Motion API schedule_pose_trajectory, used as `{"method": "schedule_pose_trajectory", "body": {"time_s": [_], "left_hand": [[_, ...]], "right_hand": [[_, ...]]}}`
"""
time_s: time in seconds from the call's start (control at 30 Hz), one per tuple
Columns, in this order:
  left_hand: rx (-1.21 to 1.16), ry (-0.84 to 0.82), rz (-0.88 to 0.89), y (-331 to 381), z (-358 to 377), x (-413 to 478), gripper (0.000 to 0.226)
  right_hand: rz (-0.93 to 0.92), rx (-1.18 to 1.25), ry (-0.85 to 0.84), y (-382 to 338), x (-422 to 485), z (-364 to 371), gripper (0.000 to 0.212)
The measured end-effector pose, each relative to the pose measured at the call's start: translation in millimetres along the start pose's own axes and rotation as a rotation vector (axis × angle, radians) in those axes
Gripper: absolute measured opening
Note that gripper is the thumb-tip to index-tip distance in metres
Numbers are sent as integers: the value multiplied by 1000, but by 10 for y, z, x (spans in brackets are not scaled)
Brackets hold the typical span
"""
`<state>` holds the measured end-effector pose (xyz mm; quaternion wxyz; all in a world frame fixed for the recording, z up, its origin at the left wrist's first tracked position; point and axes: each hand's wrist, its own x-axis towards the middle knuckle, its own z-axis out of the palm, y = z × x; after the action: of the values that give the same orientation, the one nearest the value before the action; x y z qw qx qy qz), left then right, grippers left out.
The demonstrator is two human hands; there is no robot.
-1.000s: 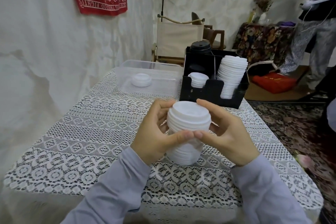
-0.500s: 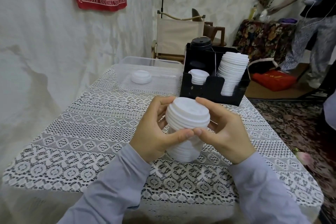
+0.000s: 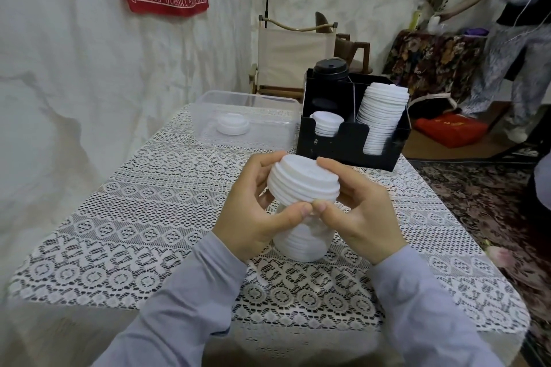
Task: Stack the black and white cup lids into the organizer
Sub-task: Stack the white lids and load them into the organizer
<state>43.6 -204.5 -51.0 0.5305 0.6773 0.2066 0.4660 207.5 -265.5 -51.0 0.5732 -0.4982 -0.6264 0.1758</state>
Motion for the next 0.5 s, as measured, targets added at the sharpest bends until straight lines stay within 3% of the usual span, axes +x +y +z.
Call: {"method": "schedule_pose_trajectory", "body": {"time_s": [0.2,0.5], "left_hand": [[-33,11,-6,22,21,4,68],[-26,-7,-6,16,24,-15,76]], "right_hand": [[-81,-174,66,30,9,55,42],[-87,-166,22,-13,33,20,44]]}}
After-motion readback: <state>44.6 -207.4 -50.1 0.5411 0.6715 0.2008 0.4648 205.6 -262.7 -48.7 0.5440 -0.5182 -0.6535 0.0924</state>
